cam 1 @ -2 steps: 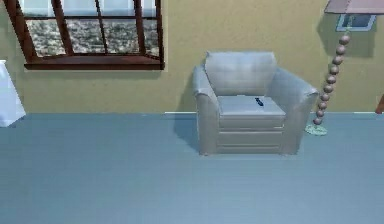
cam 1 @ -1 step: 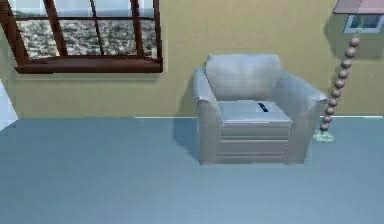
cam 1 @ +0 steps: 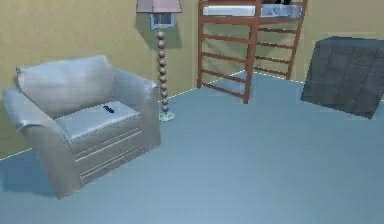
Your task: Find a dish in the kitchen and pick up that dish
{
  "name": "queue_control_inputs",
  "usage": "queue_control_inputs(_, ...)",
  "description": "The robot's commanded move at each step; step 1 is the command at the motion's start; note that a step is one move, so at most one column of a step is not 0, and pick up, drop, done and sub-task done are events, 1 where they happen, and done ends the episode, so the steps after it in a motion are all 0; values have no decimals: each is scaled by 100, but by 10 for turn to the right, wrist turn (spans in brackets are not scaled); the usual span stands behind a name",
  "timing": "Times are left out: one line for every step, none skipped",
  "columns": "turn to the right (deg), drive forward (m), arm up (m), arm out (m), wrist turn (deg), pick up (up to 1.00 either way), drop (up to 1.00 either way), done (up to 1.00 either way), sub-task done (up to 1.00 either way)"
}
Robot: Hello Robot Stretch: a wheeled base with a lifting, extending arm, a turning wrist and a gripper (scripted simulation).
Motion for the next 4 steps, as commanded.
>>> queue_control_inputs(360,0,0,0,0,0,0,0,0)
queue_control_inputs(0,25,0,0,0,0,0,0,0)
queue_control_inputs(450,0,0,0,0,0,0,0,0)
queue_control_inputs(300,0,0,0,0,0,0,0,0)
